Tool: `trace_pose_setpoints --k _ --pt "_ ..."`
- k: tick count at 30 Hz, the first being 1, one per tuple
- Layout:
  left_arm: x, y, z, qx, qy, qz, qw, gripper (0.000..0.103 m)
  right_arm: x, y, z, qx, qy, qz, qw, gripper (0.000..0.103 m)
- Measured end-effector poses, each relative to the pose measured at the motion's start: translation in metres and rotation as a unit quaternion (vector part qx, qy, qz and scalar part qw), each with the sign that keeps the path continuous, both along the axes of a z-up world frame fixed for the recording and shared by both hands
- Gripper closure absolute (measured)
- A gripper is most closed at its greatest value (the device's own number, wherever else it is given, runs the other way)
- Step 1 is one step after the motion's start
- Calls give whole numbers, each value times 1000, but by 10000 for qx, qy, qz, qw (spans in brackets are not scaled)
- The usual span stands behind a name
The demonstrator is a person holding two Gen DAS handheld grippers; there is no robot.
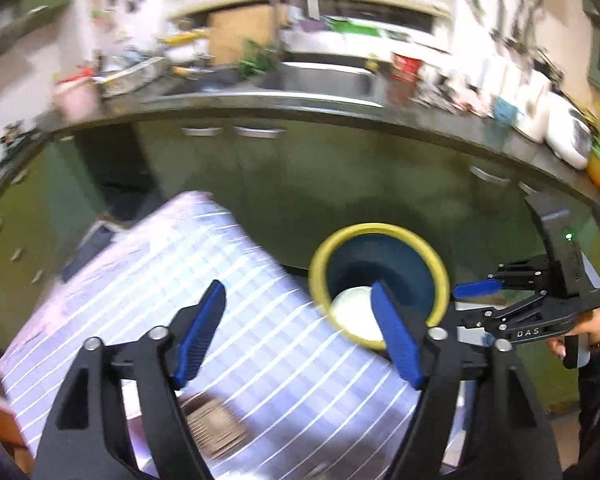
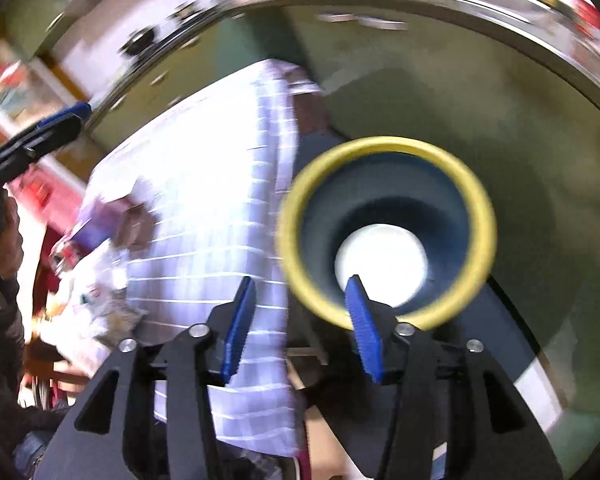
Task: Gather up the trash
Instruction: 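Carry the clear cup over the bin and open the left gripper, then grasp the brown plastic tray with the right gripper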
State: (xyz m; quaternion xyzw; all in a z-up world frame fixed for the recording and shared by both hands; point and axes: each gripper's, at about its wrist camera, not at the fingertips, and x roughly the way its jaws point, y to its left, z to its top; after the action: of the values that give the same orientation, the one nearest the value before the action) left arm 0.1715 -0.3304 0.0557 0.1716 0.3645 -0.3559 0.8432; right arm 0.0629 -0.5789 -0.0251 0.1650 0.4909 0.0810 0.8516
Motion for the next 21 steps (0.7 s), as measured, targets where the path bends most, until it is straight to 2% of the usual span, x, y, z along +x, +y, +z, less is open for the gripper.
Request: trace_pose_setpoints --k 4,7,10,12,17,21 --pt "0 76 10 -59 -217 650 9976 22 30 65 7 59 -18 828 9966 53" --pt "-4 126 7 -11 -323 1134 9930 22 58 109 9 71 79 1224 9924 53" --pt "-13 162 -1 60 -407 1427 9889 22 85 143 6 -71 234 1378 9902 53" --pt "-22 179 -6 32 -380 1532 9875 22 106 168 -2 -135 414 1477 9881 61" --pt "-38 216 -9 -155 -354 1747 9839 19 141 198 -25 -130 901 1523 9841 69" --pt "-44 234 -11 -173 -420 1839 9819 18 156 213 -37 -306 1098 1471 9825 76"
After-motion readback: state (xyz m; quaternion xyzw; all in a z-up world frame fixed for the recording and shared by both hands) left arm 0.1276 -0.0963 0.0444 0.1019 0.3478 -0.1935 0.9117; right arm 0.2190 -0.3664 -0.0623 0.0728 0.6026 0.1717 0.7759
